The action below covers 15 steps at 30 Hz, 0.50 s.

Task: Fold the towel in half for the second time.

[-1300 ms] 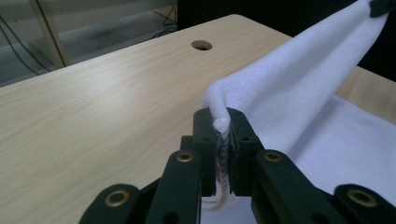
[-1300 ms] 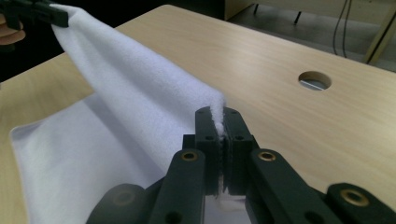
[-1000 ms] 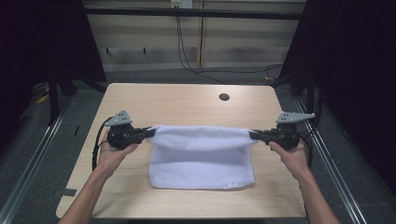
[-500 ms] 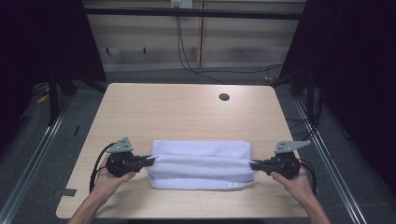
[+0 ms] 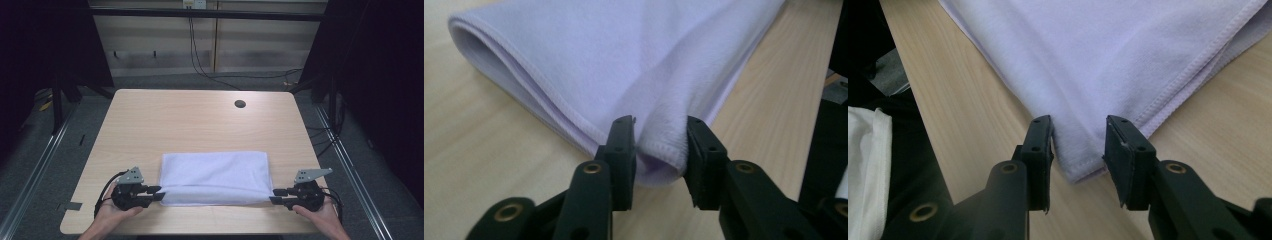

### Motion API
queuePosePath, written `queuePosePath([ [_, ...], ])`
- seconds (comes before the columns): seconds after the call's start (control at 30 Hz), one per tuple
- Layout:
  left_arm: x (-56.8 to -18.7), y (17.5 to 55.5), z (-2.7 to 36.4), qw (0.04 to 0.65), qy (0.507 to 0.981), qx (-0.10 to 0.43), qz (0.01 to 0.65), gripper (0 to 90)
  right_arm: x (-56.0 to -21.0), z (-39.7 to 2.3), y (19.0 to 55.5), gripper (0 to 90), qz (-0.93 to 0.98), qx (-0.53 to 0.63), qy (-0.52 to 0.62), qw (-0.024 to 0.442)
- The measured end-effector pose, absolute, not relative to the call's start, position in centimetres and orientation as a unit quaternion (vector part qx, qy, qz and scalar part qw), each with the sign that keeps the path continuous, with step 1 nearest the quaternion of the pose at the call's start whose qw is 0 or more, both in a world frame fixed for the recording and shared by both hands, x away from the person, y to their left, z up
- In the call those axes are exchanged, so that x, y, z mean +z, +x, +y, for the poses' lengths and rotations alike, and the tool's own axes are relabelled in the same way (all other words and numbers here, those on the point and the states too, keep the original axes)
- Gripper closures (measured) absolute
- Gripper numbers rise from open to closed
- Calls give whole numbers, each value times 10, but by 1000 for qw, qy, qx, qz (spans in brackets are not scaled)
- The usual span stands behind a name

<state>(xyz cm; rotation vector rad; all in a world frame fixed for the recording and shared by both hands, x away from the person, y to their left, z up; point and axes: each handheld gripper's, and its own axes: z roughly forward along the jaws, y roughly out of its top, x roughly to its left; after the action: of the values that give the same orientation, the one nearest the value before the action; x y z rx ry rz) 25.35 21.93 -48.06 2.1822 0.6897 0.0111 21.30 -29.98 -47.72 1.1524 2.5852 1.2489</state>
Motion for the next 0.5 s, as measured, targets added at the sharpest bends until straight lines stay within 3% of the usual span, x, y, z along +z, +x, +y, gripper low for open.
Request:
queuePosePath([
  [0.13,-486,248,221,406,872,6,276,627,-482,-297,210,626,843,390,370,18],
  [0.27,-481,252,223,425,857,-1,292,529,-479,-297,210,629,833,408,373,21],
  [0.5,-463,263,234,465,826,16,316,363,-459,-300,214,599,783,468,401,86],
])
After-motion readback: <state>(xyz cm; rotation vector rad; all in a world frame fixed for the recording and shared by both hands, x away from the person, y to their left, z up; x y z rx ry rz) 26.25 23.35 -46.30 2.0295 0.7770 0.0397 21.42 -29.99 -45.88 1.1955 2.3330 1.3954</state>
